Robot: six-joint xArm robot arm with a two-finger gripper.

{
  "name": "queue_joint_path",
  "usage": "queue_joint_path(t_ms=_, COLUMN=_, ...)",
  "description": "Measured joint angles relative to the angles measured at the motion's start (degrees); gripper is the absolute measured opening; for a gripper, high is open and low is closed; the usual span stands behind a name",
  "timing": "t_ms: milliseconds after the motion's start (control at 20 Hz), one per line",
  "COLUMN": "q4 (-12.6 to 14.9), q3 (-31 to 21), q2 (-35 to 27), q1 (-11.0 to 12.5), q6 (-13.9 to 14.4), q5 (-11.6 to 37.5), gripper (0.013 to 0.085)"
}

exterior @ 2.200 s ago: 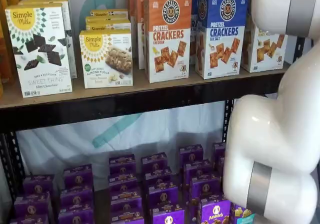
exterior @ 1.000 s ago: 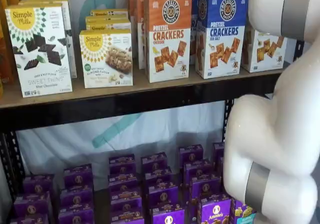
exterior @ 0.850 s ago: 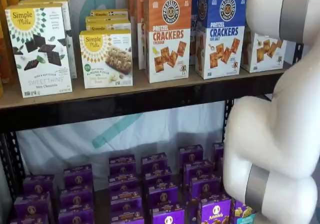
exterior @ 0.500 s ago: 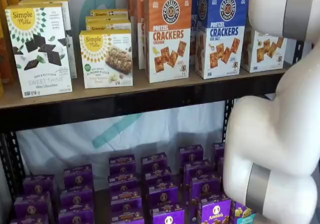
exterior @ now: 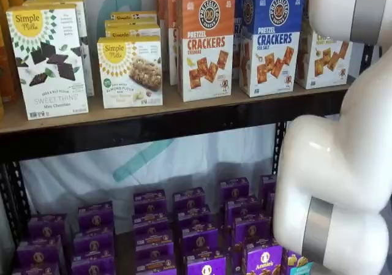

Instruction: Retrieve the yellow and white box located on the top shelf, the sixth one from the left

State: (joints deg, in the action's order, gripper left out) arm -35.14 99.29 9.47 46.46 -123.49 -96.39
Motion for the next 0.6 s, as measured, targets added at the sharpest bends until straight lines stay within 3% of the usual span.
queue_joint_path(t_ms=600, q4=5.9, q3=4.8, q2=-4.4, q1=-3.6, q6=0.7, q5=0.0, gripper=0.085)
